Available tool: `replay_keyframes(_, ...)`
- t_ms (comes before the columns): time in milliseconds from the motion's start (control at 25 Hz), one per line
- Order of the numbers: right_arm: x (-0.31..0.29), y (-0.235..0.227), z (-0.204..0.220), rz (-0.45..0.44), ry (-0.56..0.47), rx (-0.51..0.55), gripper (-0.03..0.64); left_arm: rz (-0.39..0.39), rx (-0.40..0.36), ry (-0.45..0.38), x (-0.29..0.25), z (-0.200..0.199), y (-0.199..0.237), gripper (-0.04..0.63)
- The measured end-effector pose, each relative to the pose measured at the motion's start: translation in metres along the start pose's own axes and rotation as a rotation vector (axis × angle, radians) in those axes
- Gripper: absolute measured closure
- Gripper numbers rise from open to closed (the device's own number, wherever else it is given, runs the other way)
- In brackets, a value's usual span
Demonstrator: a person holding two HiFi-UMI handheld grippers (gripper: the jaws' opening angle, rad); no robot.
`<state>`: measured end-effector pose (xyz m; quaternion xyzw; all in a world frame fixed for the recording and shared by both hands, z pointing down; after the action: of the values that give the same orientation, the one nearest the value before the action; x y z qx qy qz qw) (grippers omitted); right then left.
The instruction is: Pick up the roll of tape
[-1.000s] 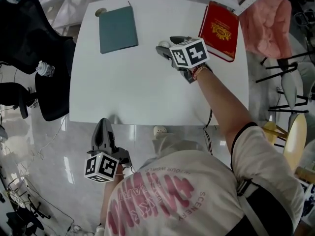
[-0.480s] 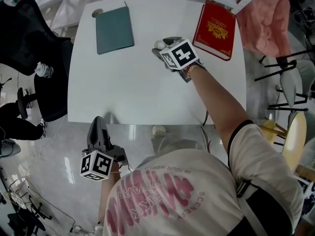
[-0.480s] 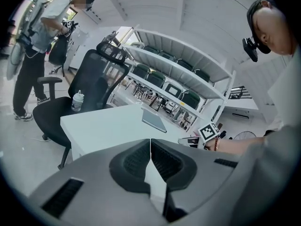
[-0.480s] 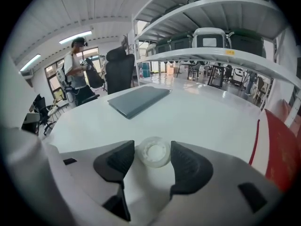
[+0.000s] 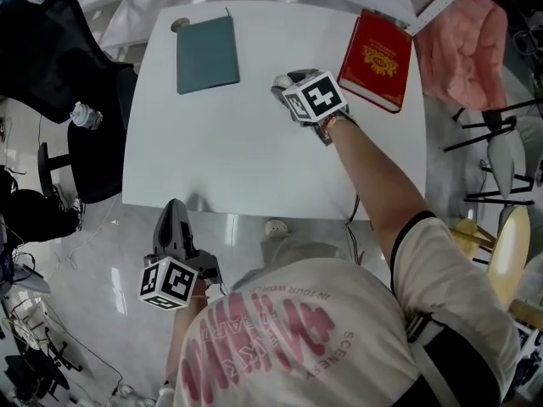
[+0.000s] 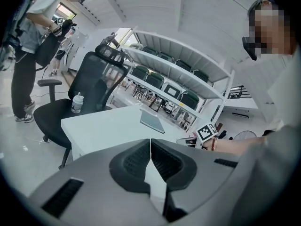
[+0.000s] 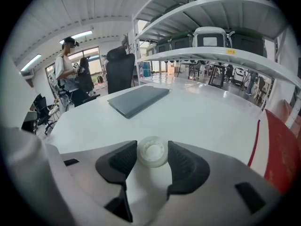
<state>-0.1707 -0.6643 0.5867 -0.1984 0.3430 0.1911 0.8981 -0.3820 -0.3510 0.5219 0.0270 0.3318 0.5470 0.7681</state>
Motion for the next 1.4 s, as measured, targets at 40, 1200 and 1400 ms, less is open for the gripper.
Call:
replay_keyframes(40, 0.0, 0.0, 0.0, -0.001, 0.001, 0.001, 0.397, 0.0, 0.002, -0.001, 0.001, -0.001, -0.001, 0.571)
replay_keyframes(1200, 0.112, 0.089, 0.08, -0.012, -0.094, -0.232, 0.4, 0.193, -0.034, -0.008, 0.038, -0.008, -0.091, 0.571)
replay_keyframes(1400, 0.144, 0.116, 0.103, -0.02, -0.146, -0.271, 0.4, 0.233, -0.042, -0.019, 0.051, -0.009, -0.109, 0.571)
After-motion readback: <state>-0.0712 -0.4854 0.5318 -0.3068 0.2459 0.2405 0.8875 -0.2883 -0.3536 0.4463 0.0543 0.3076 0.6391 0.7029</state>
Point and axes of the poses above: the fingertips, and each gripper's own axes: x backward along the fingers, y to its left, z out of its underside, the point moved 4 cm from there along x, backward along the fingers, and after that the axes turned 14 degrees about -z, right-handed, at the moved point
